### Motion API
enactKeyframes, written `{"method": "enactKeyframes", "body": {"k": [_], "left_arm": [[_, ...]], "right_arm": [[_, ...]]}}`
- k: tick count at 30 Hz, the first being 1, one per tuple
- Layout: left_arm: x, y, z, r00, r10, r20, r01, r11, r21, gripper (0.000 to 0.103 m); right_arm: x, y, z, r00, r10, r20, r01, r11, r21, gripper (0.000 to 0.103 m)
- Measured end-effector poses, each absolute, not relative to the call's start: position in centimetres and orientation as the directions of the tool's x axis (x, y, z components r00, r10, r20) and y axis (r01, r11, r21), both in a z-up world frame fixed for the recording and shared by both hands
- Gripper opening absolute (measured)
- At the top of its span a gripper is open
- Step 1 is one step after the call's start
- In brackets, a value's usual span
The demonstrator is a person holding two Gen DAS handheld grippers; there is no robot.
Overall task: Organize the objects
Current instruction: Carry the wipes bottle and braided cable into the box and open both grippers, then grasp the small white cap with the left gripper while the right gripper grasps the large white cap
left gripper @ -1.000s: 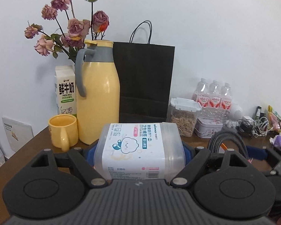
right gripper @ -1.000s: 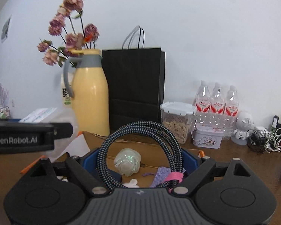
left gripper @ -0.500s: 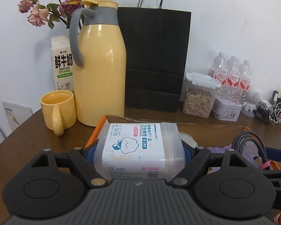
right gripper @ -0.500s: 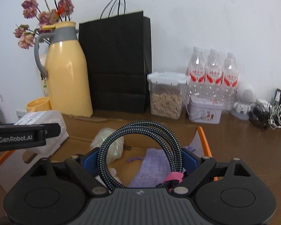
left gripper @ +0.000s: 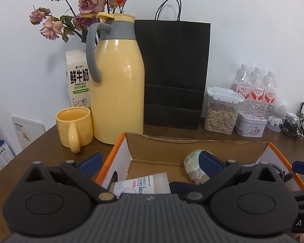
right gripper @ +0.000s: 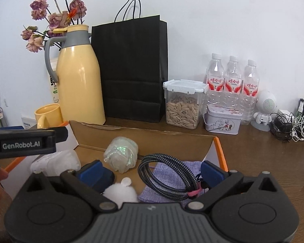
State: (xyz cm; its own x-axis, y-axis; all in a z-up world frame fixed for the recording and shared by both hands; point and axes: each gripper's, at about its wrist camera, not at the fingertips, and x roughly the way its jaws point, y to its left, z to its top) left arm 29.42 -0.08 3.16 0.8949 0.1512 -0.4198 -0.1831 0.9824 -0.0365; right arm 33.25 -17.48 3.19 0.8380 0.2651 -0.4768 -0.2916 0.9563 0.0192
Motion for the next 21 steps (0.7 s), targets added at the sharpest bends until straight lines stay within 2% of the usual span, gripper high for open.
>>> {"method": "enactKeyframes", "body": {"k": [6, 13, 21], "left_arm": [[28.3, -0.2, 4.1, 0.908, 0.142, -0.394, -0.171, 0.984, -0.039, 0.103], [25.7, 0.2, 5.7, 0.933, 0.114, -0.343, -0.138, 0.989, -0.047, 0.103], [22.0, 1.7, 5.8, 0.935, 0.114, -0.336, -0.133, 0.99, -0.035, 0.103]], "right_arm": [[32.7, -17.6, 3.9, 0.846, 0.269, -0.461, -0.294, 0.956, 0.018, 0.103], [30.7, -18.6, 6.0, 0.873, 0.283, -0.397, -0.301, 0.953, 0.016, 0.103], [27.3, -20.2, 7.3, 0.9, 0.264, -0.347, -0.289, 0.957, -0.021, 0.103]]}}
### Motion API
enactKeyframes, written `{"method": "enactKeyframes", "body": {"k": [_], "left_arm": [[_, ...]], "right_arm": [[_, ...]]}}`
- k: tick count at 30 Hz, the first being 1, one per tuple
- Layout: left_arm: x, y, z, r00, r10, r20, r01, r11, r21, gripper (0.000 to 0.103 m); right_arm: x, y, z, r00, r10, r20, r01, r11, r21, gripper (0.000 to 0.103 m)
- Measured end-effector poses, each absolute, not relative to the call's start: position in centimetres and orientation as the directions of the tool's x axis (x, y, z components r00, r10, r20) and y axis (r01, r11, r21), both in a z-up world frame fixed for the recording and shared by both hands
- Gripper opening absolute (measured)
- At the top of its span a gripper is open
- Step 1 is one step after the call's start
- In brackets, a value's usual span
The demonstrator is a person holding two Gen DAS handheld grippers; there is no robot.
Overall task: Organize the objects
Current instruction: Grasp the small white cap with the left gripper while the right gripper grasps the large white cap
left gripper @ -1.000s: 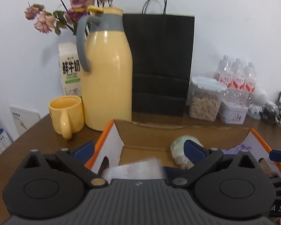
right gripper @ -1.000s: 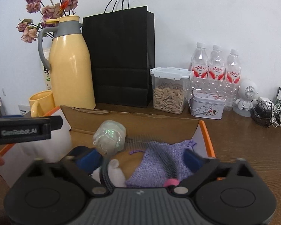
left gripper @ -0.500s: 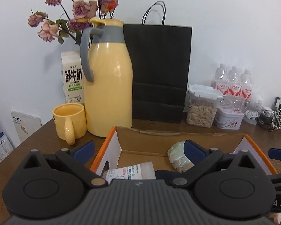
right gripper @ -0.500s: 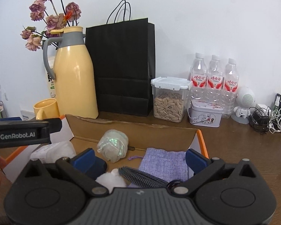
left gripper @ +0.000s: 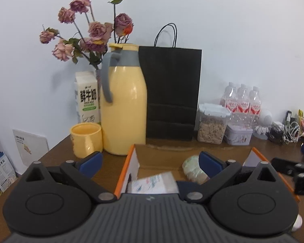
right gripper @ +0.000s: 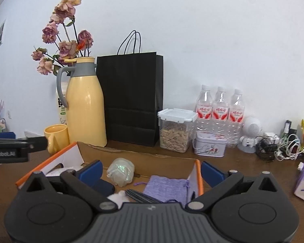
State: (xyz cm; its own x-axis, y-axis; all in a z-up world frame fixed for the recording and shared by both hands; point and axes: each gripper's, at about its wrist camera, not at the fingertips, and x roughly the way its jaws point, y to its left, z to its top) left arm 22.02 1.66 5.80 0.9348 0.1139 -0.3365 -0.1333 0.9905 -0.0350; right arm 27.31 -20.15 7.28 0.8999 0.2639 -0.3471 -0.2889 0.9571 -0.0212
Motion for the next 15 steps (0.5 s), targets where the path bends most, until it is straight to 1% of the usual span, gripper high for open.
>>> {"method": "enactKeyframes", "body": {"k": [2, 5, 9, 15], "left_arm": [[21.1, 2.1, 5.3, 0.93, 0.115, -0.349, -0.131, 0.991, -0.022, 0.103], [19.8, 2.9, 4.3, 0.917, 0.127, -0.379, -0.135, 0.991, 0.006, 0.103], [18.2, 4.4, 2.7, 0.889, 0.152, -0.432, -0.155, 0.988, 0.029, 0.103], [16.3, 6.9, -0.4, 0.823, 0.189, -0.536, -0.209, 0.978, 0.024, 0.103]], "right_arm": [[26.1, -20.6, 7.1, 0.906, 0.248, -0.343, -0.28, 0.959, -0.045, 0.103], [24.4, -21.8, 6.0, 0.901, 0.23, -0.369, -0.265, 0.963, -0.047, 0.103], [22.6, -23.6, 3.8, 0.882, 0.186, -0.432, -0.23, 0.972, -0.052, 0.103], [20.7, -26.6, 0.0, 0.838, 0.119, -0.533, -0.155, 0.988, -0.024, 0.103]]}}
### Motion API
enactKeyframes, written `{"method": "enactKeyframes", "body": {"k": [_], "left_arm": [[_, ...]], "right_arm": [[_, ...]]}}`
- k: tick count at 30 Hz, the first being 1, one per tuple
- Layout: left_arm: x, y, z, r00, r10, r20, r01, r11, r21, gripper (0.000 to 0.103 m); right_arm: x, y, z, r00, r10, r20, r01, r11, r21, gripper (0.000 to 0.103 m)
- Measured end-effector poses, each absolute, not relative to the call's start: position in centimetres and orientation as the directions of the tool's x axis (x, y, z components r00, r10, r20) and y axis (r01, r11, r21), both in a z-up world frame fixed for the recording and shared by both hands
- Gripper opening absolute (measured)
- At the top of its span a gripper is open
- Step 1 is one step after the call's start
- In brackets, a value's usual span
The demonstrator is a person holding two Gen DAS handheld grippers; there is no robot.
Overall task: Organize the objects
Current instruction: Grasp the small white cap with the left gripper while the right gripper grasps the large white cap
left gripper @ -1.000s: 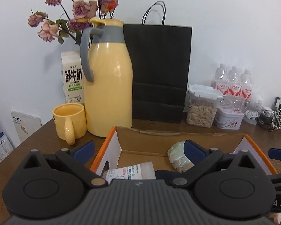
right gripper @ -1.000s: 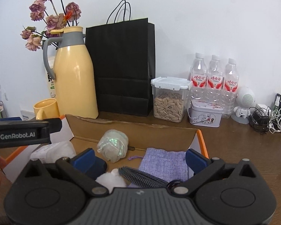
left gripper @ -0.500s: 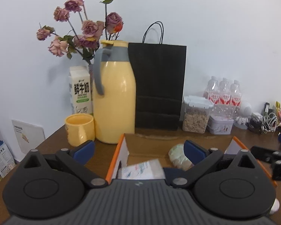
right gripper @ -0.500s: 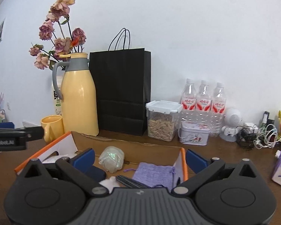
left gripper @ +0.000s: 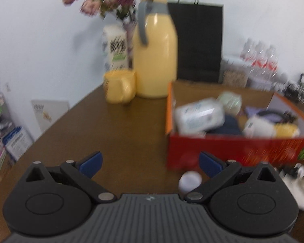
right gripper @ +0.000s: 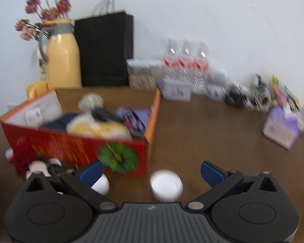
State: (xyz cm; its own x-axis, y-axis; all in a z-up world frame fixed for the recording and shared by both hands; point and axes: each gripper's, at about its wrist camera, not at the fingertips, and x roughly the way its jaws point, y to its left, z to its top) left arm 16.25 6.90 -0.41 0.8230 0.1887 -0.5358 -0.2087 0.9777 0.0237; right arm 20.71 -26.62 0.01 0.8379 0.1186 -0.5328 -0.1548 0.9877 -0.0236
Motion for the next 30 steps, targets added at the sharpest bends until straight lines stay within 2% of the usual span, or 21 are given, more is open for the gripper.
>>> {"method": "enactKeyframes", "body": {"k": [10, 13, 16, 22, 24, 30], "left_arm": [[15.3, 7.9, -1.2, 0.805, 0.217, -0.553, -0.245, 0.969, 0.024, 0.103], [15.4, 8.0, -1.3, 0.802, 0.211, -0.558, -0.244, 0.97, 0.016, 0.103], [15.7, 8.1, -1.6, 0.797, 0.209, -0.566, -0.246, 0.969, 0.012, 0.103], [16.1, 8.1, -1.9, 0.79, 0.209, -0.576, -0.248, 0.969, 0.012, 0.103], [16.3, 8.0, -2.1, 0.788, 0.211, -0.578, -0.25, 0.968, 0.012, 0.103], [16.4, 7.7, -2.2, 0.787, 0.208, -0.581, -0.245, 0.969, 0.014, 0.103]], "right_arm": [[19.6, -29.0, -1.8, 0.82, 0.06, -0.569, -0.08, 0.997, -0.01, 0.103], [20.2, -28.8, -2.0, 0.816, 0.077, -0.573, -0.101, 0.995, -0.01, 0.093], [21.6, -28.6, -2.3, 0.801, 0.076, -0.593, -0.105, 0.994, -0.015, 0.091], [24.2, -28.4, -3.2, 0.782, 0.101, -0.615, -0.121, 0.993, 0.009, 0.057], [24.1, -28.3, -3.2, 0.783, 0.12, -0.61, -0.14, 0.99, 0.014, 0.04], [23.7, -28.3, -2.9, 0.795, 0.142, -0.59, -0.156, 0.987, 0.028, 0.039]]}}
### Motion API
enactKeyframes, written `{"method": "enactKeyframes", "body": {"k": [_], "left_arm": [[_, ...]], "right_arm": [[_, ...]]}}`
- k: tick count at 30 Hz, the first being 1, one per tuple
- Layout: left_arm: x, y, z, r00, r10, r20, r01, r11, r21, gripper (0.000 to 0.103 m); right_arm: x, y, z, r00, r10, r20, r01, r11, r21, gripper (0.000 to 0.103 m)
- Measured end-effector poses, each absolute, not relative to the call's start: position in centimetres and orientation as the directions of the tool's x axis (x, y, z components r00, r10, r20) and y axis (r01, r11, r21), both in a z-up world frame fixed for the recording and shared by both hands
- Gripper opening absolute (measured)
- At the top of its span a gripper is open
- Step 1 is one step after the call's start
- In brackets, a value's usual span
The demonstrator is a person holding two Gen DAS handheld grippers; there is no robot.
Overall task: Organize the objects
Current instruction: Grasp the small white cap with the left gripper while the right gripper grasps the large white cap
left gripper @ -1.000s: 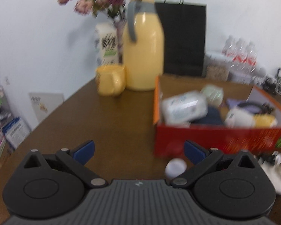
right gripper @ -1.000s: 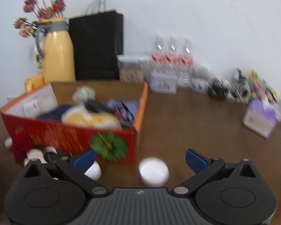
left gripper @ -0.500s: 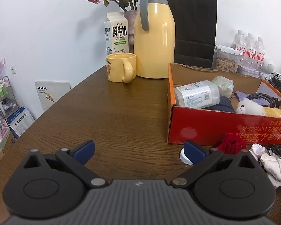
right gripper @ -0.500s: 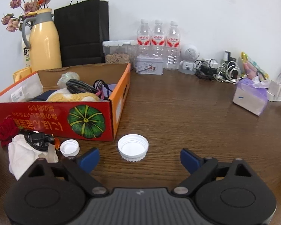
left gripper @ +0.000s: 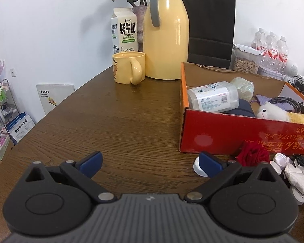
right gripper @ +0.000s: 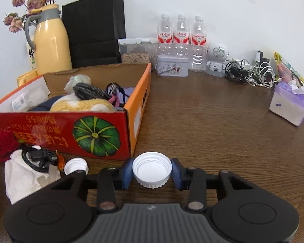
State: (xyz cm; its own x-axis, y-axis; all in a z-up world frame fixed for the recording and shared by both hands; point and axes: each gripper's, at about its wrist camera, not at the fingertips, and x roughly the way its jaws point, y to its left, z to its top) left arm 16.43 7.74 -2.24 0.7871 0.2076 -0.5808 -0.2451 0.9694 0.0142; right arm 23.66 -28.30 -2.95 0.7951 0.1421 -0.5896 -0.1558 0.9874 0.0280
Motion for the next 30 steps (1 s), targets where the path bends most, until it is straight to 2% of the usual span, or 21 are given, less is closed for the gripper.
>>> {"method": "enactKeyframes", "body": {"k": [11, 26, 28, 30], "left_arm": [[16.7, 7.7, -2.6, 0.776, 0.219, -0.591, -0.253, 0.967, 0.026, 0.103], [18.0, 5.2, -3.8, 0.765, 0.142, -0.629, -0.128, 0.989, 0.068, 0.103], [18.5, 4.6, -3.9, 0.759, 0.151, -0.633, -0.122, 0.988, 0.09, 0.098], [18.9, 4.4, -4.1, 0.752, 0.146, -0.642, -0.112, 0.989, 0.093, 0.083]], "right_arm": [[20.9, -27.6, -1.8, 0.863, 0.157, -0.481, -0.176, 0.984, 0.005, 0.039], [18.3, -25.4, -1.3, 0.864, 0.25, -0.437, -0.257, 0.965, 0.043, 0.039], [18.3, -25.4, -1.3, 0.864, 0.25, -0.437, -0.257, 0.965, 0.045, 0.039], [18.3, -25.5, -1.3, 0.863, 0.251, -0.438, -0.258, 0.965, 0.045, 0.039]]}}
